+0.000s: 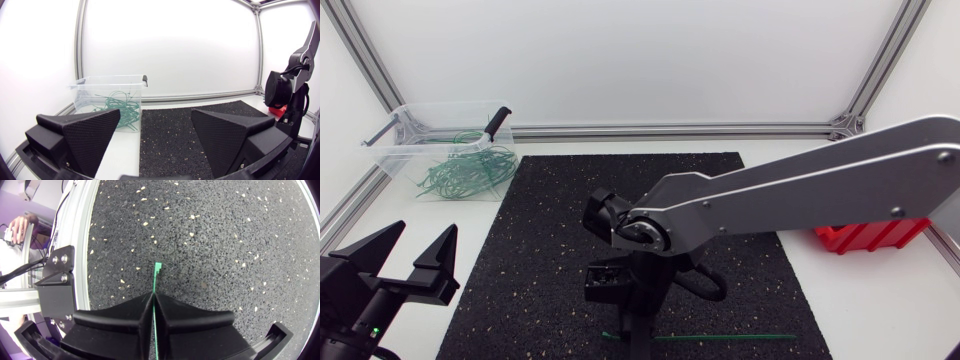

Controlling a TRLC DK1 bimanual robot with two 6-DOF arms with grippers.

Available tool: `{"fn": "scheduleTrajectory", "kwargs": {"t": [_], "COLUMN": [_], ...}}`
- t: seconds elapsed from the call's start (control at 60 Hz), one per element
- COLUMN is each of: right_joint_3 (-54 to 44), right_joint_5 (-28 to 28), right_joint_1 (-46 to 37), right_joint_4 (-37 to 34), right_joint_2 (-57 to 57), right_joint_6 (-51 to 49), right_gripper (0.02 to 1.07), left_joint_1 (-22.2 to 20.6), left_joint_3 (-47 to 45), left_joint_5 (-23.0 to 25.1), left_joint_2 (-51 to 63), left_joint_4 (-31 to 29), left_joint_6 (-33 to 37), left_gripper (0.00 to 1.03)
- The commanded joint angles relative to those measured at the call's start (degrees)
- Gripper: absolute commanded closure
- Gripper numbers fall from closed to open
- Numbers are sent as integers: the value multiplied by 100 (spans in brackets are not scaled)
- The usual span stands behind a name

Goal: Take a green cable tie from the red box, thread the tail through the head to close it, then place it in the transparent bin on the left.

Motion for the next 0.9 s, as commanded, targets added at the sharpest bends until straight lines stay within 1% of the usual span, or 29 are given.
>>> {"fn": "scheduleTrajectory", "kwargs": {"t": [0.0,0.083,0.217,0.3,0.417,0.517,0.567,0.667,0.783,0.883], "right_joint_3": [-109,-82,120,260,427,577,638,796,963,1139], "right_joint_5": [109,214,214,206,162,-5,-67,-304,-497,-717], "right_joint_1": [42,7,-248,-441,-705,-951,-1056,-1302,-1505,-1716], "right_joint_4": [-79,-123,-246,-299,-299,-272,-264,-255,-237,-193], "right_joint_2": [-279,-489,-780,-955,-1219,-1386,-1465,-1597,-1711,-1773], "right_joint_6": [-62,-44,-18,17,96,167,219,334,448,571], "right_gripper": [101,101,101,101,101,101,101,101,101,101], "left_joint_1": [-45,-45,-54,-72,-89,-133,-160,-133,-124,-1], "left_joint_3": [-92,-92,-66,163,409,787,1059,1516,2017,2404], "left_joint_5": [27,27,54,115,300,423,528,1038,1636,2409], "left_joint_2": [-30,-30,-39,-21,111,524,954,1772,2563,3213], "left_joint_4": [-282,-282,-335,-608,-766,-757,-757,-766,-801,-792], "left_joint_6": [-74,-74,-74,-82,-170,-285,-355,-487,-803,-944], "left_gripper": [5,5,5,5,5,5,5,5,5,6]}}
